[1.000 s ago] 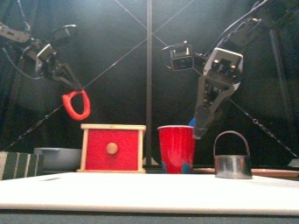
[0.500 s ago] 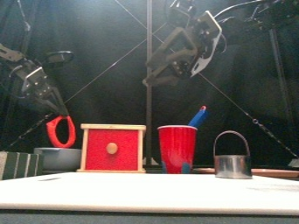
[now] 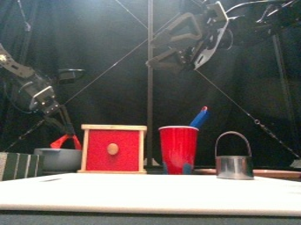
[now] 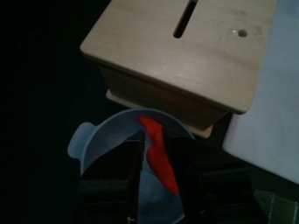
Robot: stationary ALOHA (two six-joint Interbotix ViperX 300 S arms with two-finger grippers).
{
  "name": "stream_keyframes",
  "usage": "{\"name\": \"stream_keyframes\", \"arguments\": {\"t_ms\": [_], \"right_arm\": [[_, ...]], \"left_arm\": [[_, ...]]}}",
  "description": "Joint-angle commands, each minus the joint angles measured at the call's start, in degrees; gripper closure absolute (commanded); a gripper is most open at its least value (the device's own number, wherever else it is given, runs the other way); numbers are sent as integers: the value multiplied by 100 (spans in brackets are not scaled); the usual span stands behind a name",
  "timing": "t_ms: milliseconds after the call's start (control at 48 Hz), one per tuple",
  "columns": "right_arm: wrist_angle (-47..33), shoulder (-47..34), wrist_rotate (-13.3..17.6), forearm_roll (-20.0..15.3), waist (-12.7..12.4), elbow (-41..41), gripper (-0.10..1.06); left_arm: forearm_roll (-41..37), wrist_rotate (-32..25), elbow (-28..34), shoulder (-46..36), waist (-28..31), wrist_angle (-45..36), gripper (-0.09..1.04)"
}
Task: Get the cutter from the drawer then cut the dough then place the extra dough in the bowl
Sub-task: Place the extra dough in the bowl
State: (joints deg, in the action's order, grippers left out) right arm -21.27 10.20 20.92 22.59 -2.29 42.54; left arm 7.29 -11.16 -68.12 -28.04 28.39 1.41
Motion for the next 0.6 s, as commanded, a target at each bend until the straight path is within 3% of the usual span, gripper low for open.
{"name": "stream_keyframes", "arguments": {"t_ms": [21,167,312,604], "right_arm": [[-53,141,9,-35,-44,-44,-2],[-53,141,18,-35,-79,-26,-2],[-44,132,44,-44,-114,-9,-2],[-44,79,53,-114,-141,-9,-2]], "left_arm": [[0,18,149,-88,9,44,5],[88,35,149,-290,18,44,-5],[431,62,123,-527,88,53,-6],[2602,88,-167,-712,343,88,-6]]}}
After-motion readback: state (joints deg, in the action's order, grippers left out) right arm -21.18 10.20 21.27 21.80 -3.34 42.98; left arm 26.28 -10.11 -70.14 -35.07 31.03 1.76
